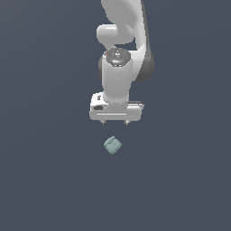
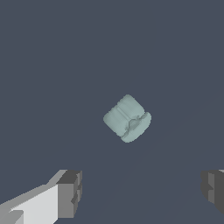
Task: Pick up the object and move it to a goal position.
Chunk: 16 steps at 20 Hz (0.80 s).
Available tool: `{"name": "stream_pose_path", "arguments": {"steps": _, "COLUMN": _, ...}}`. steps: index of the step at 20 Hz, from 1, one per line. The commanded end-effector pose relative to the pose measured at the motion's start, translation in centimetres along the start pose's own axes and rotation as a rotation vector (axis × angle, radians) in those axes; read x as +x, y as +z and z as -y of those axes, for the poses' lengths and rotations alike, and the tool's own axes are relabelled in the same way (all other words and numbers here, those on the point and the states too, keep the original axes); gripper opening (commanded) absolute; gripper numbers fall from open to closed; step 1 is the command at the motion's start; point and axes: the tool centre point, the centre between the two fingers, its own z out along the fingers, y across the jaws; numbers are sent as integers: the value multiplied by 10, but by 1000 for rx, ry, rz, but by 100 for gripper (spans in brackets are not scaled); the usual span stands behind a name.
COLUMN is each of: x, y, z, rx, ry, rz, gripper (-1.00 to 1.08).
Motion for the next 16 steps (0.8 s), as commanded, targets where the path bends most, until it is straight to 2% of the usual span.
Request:
{"name": "stream_pose_path", "arguments": {"steps": 1, "x": 0, "y": 0, "z": 0, "rx": 0, "ry": 0, "rz": 0, "gripper": 100}}
{"name": "stream_pose_path", "arguments": {"steps": 10, "x": 13, "y": -18, "z": 1, "rx": -10, "ry": -44, "rz": -45, "gripper": 100}}
{"name": "stream_pose_path", "arguments": {"steps": 16, "x": 13, "y": -18, "z": 1, "rx": -10, "ry": -48, "rz": -46, "gripper": 100}}
